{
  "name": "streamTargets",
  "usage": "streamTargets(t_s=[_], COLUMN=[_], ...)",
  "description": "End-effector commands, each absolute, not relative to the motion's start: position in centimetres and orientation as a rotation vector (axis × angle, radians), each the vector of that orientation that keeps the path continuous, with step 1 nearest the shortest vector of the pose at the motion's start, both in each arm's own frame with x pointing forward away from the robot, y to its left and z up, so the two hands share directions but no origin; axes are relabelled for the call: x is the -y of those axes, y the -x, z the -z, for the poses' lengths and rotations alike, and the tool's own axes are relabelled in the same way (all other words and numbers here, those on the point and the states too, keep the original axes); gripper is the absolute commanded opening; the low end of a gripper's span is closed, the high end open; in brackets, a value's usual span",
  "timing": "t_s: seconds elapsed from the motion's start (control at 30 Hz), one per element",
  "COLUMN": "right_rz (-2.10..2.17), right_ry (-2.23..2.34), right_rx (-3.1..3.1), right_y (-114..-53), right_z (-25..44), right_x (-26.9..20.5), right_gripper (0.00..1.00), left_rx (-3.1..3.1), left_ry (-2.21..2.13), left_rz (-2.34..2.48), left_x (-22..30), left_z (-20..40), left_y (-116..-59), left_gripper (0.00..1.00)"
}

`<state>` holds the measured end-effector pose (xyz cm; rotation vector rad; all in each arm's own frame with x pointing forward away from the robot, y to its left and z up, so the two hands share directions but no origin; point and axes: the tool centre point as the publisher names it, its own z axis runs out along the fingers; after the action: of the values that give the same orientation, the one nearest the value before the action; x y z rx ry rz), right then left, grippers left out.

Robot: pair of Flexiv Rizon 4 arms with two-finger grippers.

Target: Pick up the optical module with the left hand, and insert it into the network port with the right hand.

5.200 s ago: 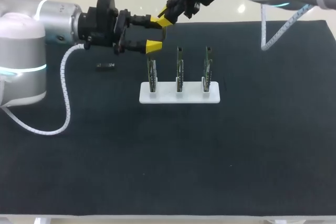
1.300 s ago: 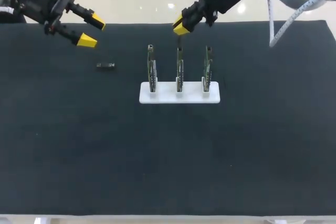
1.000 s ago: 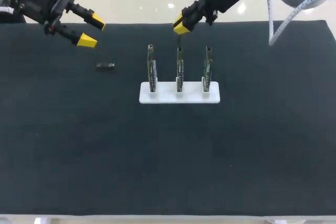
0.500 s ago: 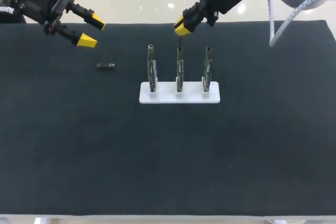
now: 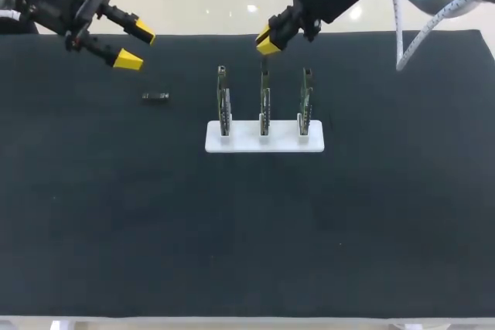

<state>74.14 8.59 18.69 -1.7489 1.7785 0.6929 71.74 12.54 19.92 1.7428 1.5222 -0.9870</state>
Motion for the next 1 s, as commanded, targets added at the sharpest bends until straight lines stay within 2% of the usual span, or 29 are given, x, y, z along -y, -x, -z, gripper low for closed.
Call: streamTargets(t_s=[0.03, 1.0], right_rz=[-0.693, -0.685], right_ry=[1.750, 1.764], right_rx=[-1.779, -1.793], right_y=[-74.14, -74.18], right_z=[-18.58, -18.60], right_x=[-8.56, -8.36], right_gripper=[0.00, 0.00], left_rx=[-1.525, -1.525], left_ry=[-1.745, -1.745], left_rz=[0.987, 0.987], left_x=[-12.52, -12.52], left_z=[-19.94, -19.94], left_y=[-71.80, -71.80], left_gripper=[1.00, 1.00])
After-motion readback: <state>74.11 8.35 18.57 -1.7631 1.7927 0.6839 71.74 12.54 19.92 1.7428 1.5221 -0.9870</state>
